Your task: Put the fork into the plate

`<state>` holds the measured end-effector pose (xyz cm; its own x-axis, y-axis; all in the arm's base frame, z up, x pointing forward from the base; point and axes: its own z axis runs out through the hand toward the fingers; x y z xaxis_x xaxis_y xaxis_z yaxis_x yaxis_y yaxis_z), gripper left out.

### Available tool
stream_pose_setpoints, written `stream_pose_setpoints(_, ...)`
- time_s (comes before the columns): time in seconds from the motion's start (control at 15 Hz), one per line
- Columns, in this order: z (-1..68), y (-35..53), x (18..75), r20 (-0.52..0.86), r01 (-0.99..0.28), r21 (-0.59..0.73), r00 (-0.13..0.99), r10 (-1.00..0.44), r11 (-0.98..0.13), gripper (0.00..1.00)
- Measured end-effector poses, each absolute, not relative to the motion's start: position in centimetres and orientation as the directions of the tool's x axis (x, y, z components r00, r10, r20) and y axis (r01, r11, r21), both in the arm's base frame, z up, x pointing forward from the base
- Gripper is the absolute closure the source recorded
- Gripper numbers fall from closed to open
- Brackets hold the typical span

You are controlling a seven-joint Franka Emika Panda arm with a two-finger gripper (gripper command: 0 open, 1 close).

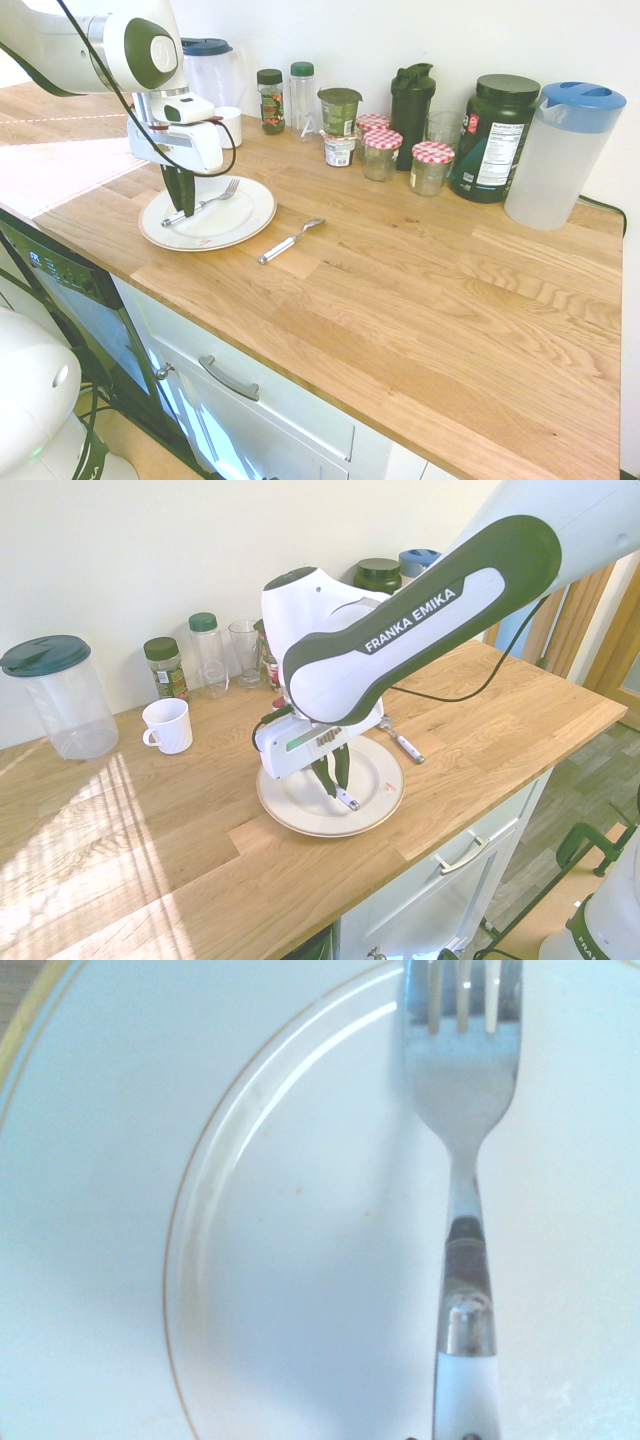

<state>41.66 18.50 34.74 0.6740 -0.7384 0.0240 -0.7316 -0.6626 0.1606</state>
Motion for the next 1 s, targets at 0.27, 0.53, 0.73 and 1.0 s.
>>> stream_pose_setpoints(0.27, 34.36, 18.09, 41.89, 0.001, -0.728, 0.182, 0.672, -0.740, -0.661, 1.00)
stream_pose_setpoints(0.53, 33.76, 18.22, 42.28, -0.010, -0.718, 0.214, 0.677, -0.736, -0.662, 0.00)
stream_pose_setpoints(0.73, 33.74, 18.44, 42.23, -0.011, -0.712, 0.220, 0.682, -0.732, -0.667, 0.00)
stream_pose_setpoints(1.0, 33.77, 18.66, 42.11, -0.009, -0.707, 0.222, 0.687, -0.727, -0.671, 0.00)
